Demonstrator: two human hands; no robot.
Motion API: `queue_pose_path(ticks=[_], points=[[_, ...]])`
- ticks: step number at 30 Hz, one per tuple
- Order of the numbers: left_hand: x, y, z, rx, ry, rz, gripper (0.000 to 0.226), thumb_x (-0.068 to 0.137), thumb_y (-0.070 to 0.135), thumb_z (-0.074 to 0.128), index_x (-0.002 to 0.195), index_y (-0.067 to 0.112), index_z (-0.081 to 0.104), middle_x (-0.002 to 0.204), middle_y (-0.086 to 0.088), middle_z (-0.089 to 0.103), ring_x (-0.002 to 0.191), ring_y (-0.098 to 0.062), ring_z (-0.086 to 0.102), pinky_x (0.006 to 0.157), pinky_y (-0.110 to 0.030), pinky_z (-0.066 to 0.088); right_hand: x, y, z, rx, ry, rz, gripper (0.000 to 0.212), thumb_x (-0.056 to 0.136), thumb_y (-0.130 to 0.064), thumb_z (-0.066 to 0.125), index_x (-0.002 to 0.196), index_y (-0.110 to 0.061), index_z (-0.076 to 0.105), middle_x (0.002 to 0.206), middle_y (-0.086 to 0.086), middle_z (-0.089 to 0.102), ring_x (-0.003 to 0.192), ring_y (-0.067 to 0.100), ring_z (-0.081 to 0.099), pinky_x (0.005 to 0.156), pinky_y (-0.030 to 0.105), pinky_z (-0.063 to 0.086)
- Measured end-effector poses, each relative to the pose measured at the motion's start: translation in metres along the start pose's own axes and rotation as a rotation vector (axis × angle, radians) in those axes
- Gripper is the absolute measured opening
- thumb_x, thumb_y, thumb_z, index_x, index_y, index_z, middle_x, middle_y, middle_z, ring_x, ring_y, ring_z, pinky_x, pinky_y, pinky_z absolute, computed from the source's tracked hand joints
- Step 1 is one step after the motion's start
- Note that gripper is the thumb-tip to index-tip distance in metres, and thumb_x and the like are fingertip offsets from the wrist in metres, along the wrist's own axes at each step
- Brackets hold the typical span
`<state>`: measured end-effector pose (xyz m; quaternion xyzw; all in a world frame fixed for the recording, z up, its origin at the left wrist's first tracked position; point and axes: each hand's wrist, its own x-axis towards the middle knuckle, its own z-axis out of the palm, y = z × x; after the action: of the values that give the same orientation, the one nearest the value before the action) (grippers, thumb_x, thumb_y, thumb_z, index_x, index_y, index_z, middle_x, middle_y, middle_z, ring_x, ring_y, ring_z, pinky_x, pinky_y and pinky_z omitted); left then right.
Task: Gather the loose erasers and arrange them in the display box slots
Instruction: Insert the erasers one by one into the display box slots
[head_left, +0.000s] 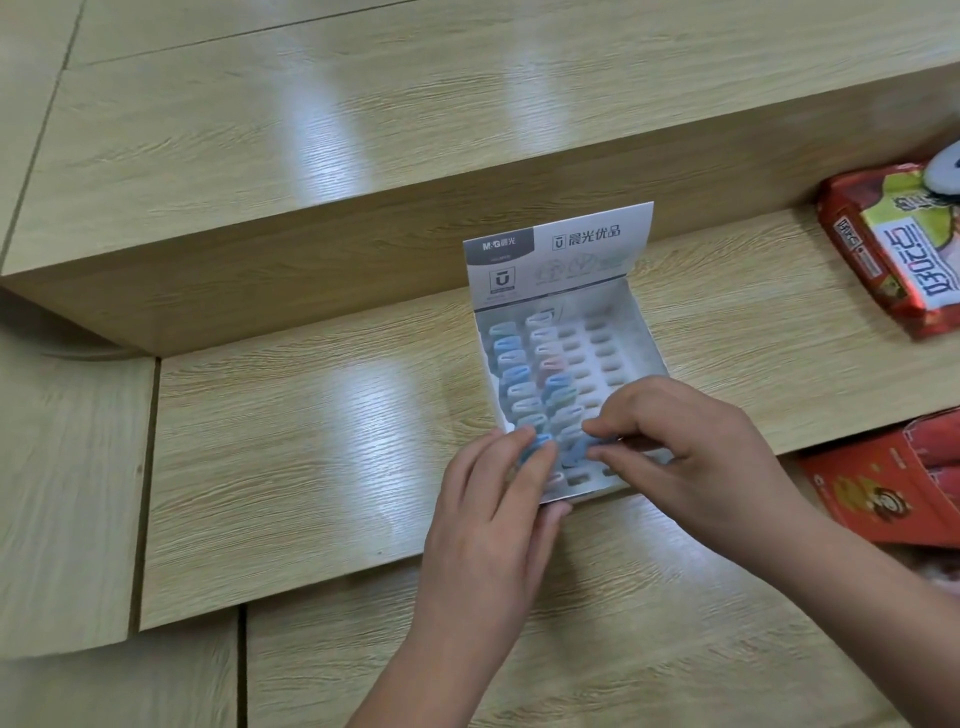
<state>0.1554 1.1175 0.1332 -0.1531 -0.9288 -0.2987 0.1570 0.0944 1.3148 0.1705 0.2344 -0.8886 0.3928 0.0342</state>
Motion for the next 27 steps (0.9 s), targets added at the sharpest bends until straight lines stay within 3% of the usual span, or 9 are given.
queue_pose_path(ticks=[4,9,12,16,19,22,24,27], points=[[0.0,-0.001,0.002,-0.011,0.006,0.006,0.034,0.097,0.024,0.061,0.127,0.008,0.064,0.134,-0.007,0.055,0.127,-0.027,0.05,0.11,-0.035,0.039,0.002,-0.001,-0.003,-0.159,-0.057,-0.059,0.017,0.088,-0.038,0.064,0.094,-0.026,0.073,0.094,-0.014,0.06,0.071,0.006,0.06,0.057,0.031,0.051],[-0.001,-0.002,0.003,-0.032,0.008,0.005,0.035,0.096,0.024,0.062,0.127,0.008,0.063,0.135,-0.006,0.055,0.129,-0.027,0.049,0.111,-0.035,0.038,-0.003,0.001,-0.015,-0.366,-0.204,-0.192,0.031,0.097,-0.044,0.047,0.115,-0.03,0.069,0.098,-0.008,0.059,0.076,0.013,0.059,0.05,0.032,0.049],[-0.002,-0.004,0.004,-0.061,0.019,0.005,0.036,0.097,0.026,0.061,0.128,0.008,0.062,0.137,-0.005,0.053,0.129,-0.027,0.049,0.112,-0.035,0.037,-0.011,0.005,-0.016,-0.437,-0.23,-0.22,0.038,0.099,-0.044,0.044,0.127,-0.027,0.063,0.102,-0.004,0.06,0.088,0.016,0.058,0.059,0.033,0.049],[-0.007,-0.005,0.002,-0.133,0.047,-0.017,0.04,0.094,0.023,0.066,0.131,0.009,0.059,0.143,-0.008,0.05,0.133,-0.027,0.048,0.111,-0.037,0.039,-0.027,0.0,-0.005,-0.448,-0.103,-0.195,0.04,0.098,-0.037,0.049,0.131,-0.018,0.062,0.119,0.008,0.06,0.104,0.028,0.058,0.087,0.039,0.046],[-0.023,-0.001,-0.01,-0.184,0.119,-0.128,0.04,0.092,0.024,0.068,0.13,0.011,0.06,0.147,-0.009,0.046,0.137,-0.022,0.046,0.112,-0.031,0.038,-0.049,-0.018,0.008,-0.384,0.075,-0.164,0.036,0.093,-0.03,0.056,0.127,-0.017,0.061,0.121,0.011,0.059,0.108,0.032,0.057,0.098,0.04,0.04],[-0.052,0.002,-0.026,-0.222,0.188,-0.305,0.04,0.089,0.03,0.07,0.126,0.015,0.065,0.135,0.001,0.055,0.127,-0.014,0.053,0.107,-0.027,0.042,-0.079,-0.04,0.026,-0.293,0.158,-0.165,0.031,0.088,-0.025,0.061,0.117,-0.016,0.069,0.115,0.013,0.062,0.105,0.032,0.058,0.096,0.042,0.042],[-0.08,0.008,-0.039,-0.255,0.191,-0.457,0.041,0.086,0.035,0.071,0.124,0.021,0.065,0.124,0.01,0.059,0.115,-0.006,0.057,0.099,-0.024,0.046,-0.1,-0.056,0.043,-0.198,0.135,-0.119,0.028,0.087,-0.026,0.061,0.109,-0.014,0.073,0.112,0.009,0.063,0.102,0.028,0.059,0.093,0.039,0.043],[-0.128,0.028,-0.061,-0.323,0.162,-0.698,0.038,0.08,0.042,0.072,0.116,0.032,0.065,0.112,0.02,0.06,0.101,0.001,0.058,0.087,-0.014,0.047,-0.126,-0.082,0.064,0.001,-0.068,0.015,0.029,0.088,-0.034,0.056,0.113,-0.025,0.068,0.117,-0.007,0.057,0.105,0.014,0.057,0.089,0.022,0.045]])
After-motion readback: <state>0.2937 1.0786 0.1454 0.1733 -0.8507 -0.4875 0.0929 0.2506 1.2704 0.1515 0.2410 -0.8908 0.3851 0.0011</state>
